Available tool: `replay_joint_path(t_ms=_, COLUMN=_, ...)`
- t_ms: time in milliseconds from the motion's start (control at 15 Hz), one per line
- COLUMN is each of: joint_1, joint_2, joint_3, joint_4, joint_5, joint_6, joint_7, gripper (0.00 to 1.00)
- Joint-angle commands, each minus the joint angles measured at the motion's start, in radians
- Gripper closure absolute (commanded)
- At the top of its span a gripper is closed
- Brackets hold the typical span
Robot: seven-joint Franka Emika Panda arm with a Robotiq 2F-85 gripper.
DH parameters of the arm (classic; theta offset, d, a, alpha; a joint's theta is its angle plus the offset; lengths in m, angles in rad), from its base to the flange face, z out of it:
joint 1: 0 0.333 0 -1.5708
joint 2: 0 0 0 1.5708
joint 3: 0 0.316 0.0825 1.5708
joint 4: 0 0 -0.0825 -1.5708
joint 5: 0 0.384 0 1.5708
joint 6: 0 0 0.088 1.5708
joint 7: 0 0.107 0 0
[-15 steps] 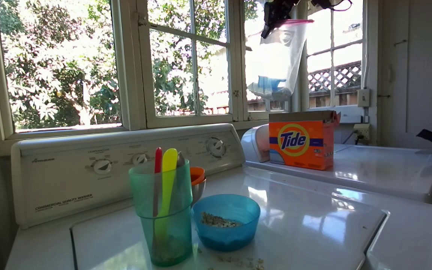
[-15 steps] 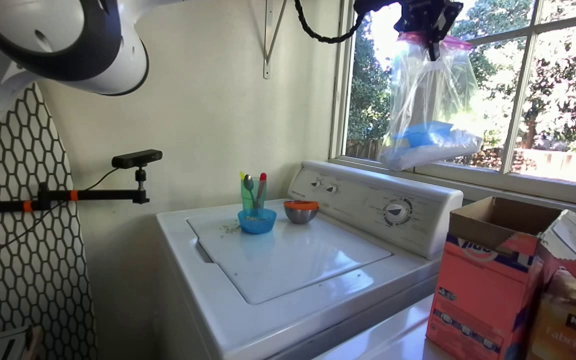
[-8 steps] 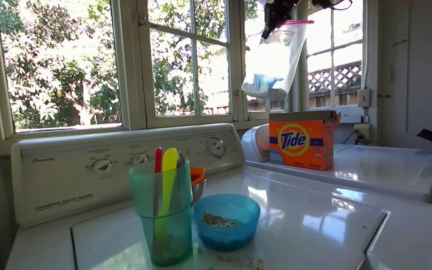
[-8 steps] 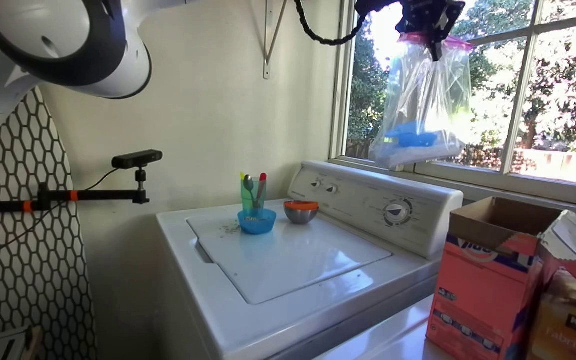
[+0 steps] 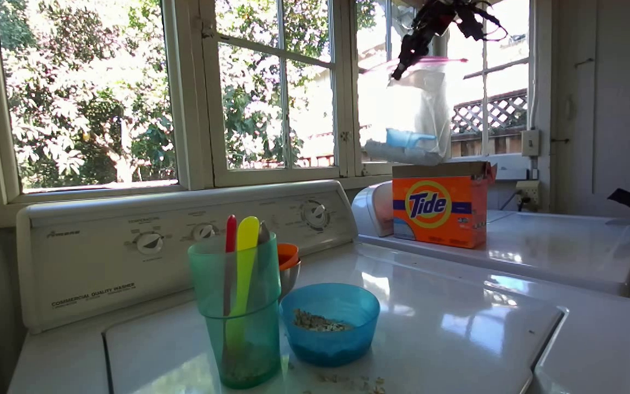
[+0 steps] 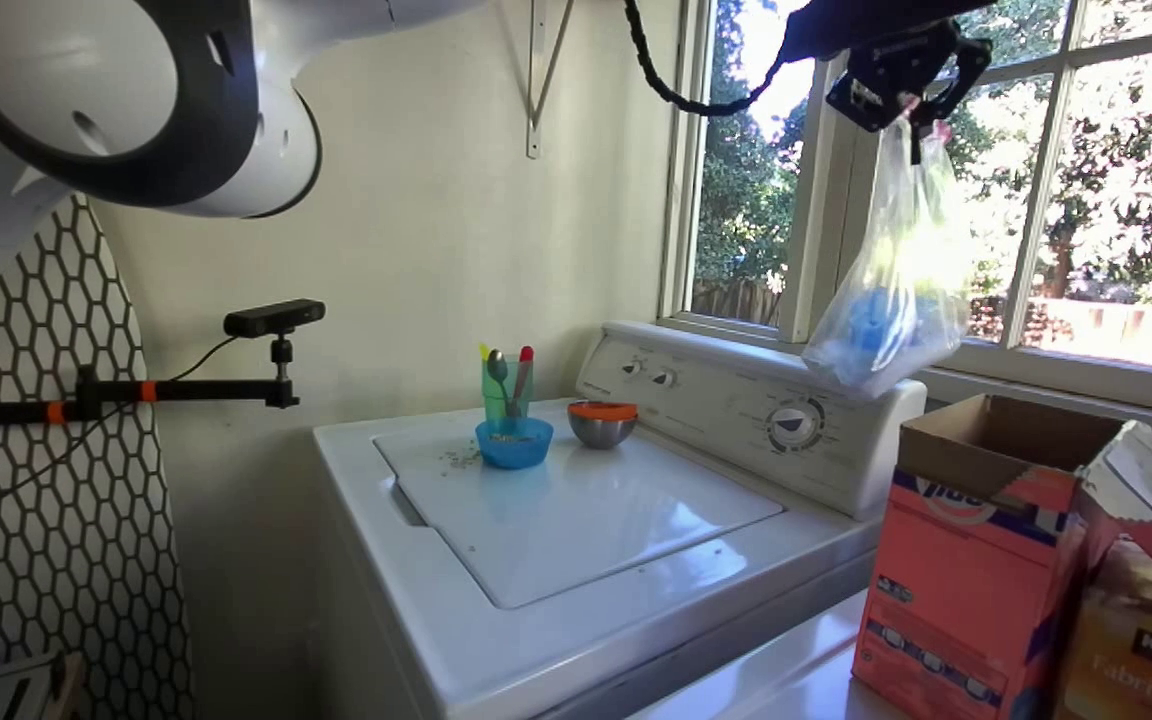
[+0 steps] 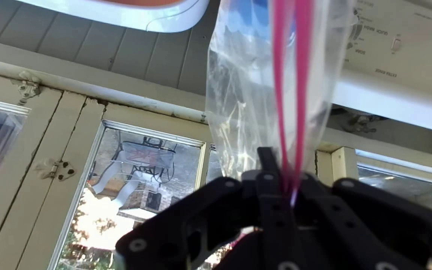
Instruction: Put the clear plastic inside the orange box and close the box.
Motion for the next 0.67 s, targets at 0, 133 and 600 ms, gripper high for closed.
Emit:
replay_joint_path(t_ms=0, joint_1=-0.049, joint_2=0.035, joint_3=0.039, joint_4=0.062, joint_5=0.050, joint_6=-0.015, joint_7=-0.082, gripper=1.00)
replay_joint_path(t_ms=133, joint_1=-0.053, joint_2=0.039, joint_3=0.038, joint_4=0.072, joint_5=0.047, joint_6=0.000, joint_7=-0.040, gripper=1.00)
replay_joint_path(t_ms=600, joint_1=-0.060, joint_2=0.033, joint_3=0.059, joint_4=0.068, joint_5=0.052, joint_6=0.053, joint_7=-0.136, gripper=1.00)
